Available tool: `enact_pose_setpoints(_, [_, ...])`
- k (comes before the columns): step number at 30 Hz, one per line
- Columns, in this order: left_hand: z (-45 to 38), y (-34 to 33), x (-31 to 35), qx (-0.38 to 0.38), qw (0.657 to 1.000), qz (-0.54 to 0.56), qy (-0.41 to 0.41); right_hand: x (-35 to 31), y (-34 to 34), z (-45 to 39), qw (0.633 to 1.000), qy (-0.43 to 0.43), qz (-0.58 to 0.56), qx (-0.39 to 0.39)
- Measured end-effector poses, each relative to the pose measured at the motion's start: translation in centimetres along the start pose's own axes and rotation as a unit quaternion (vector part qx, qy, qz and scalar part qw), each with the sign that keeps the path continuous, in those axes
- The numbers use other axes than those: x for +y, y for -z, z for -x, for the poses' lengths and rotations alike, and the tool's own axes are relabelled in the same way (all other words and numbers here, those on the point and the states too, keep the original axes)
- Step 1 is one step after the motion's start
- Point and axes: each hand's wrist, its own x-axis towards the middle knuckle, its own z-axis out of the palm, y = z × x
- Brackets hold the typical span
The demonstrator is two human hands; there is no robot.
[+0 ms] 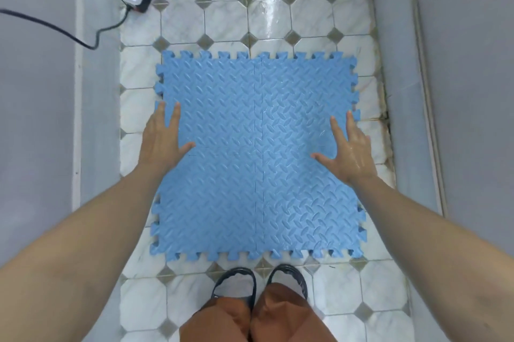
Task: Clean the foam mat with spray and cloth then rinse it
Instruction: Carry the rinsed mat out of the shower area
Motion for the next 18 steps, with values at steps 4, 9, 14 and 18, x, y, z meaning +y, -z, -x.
enact_pose_setpoints(4, [4.4, 5.6, 3.0, -0.048, 0.998, -0.021, -0.04, -1.5, 5.2, 4.7, 0.993, -0.069, 0.033, -0.09])
enact_pose_setpoints(9, [8.9, 14.5, 6.2, -0.124, 0.991, -0.047, -0.035, -4.1, 13.3, 11.3, 0.98, -0.111, 0.001, -0.166])
enact_pose_setpoints(14, [11.8, 21.7, 9.1, -0.156, 0.986, -0.045, -0.045, -6.4, 18.9, 17.2, 0.975, -0.12, -0.039, -0.184])
enact_pose_setpoints(18, [13.9, 24.3, 11.1, -0.157, 0.984, -0.038, -0.071, -7.1, 20.3, 21.1, 0.967, -0.153, -0.084, -0.186])
